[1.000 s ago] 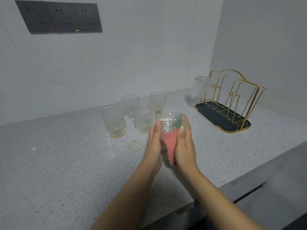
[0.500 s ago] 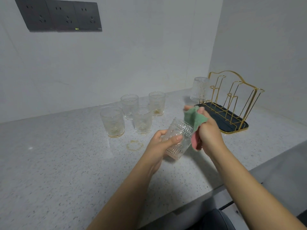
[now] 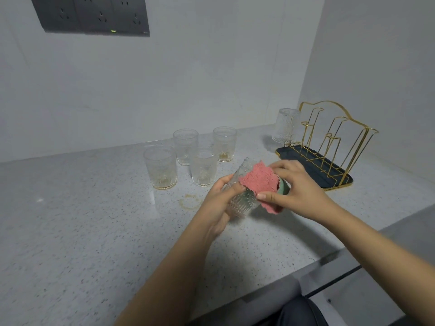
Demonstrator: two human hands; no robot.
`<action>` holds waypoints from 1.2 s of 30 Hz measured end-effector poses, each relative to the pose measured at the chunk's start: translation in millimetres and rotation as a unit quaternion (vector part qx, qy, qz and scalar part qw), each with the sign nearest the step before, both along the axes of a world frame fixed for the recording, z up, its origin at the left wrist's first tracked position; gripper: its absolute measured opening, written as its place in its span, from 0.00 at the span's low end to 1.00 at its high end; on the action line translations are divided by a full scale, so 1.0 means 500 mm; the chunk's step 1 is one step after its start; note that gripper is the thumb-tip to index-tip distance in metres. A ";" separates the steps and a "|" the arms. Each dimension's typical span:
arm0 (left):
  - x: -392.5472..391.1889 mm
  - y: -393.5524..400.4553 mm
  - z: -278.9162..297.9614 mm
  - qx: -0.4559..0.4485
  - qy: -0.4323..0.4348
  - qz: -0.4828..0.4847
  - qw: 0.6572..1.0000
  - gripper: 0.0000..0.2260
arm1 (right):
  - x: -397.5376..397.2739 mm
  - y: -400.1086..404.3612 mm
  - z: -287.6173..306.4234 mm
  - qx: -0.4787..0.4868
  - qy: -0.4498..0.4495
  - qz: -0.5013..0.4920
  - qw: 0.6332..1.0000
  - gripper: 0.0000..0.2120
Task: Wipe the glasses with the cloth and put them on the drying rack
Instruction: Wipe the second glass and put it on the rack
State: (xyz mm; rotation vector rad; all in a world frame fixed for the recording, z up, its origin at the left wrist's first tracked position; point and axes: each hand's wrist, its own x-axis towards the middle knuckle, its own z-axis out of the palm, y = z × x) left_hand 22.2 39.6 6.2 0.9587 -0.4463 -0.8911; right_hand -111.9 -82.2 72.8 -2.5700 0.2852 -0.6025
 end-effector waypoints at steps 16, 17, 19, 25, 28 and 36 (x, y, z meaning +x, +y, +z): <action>-0.025 0.003 0.013 0.025 -0.017 -0.103 0.994 0.43 | 0.007 -0.017 0.040 0.319 0.209 0.157 0.911 0.10; -0.027 0.002 0.014 0.018 -0.013 -0.094 0.995 0.44 | 0.006 -0.018 0.036 0.328 0.195 0.148 0.913 0.12; -0.030 -0.001 0.011 0.021 -0.013 -0.071 0.997 0.45 | 0.006 -0.018 0.032 0.343 0.169 0.130 0.915 0.11; -0.041 -0.008 0.004 0.018 -0.038 0.002 0.999 0.21 | 0.011 -0.007 0.030 0.369 0.212 0.128 0.896 0.11; -0.039 -0.006 0.006 0.026 -0.041 0.007 0.999 0.24 | 0.018 0.001 0.036 0.358 0.253 0.159 0.885 0.12; -0.014 0.006 0.016 0.109 -0.002 -0.096 0.989 0.20 | 0.017 0.022 0.027 0.112 0.345 0.206 0.909 0.09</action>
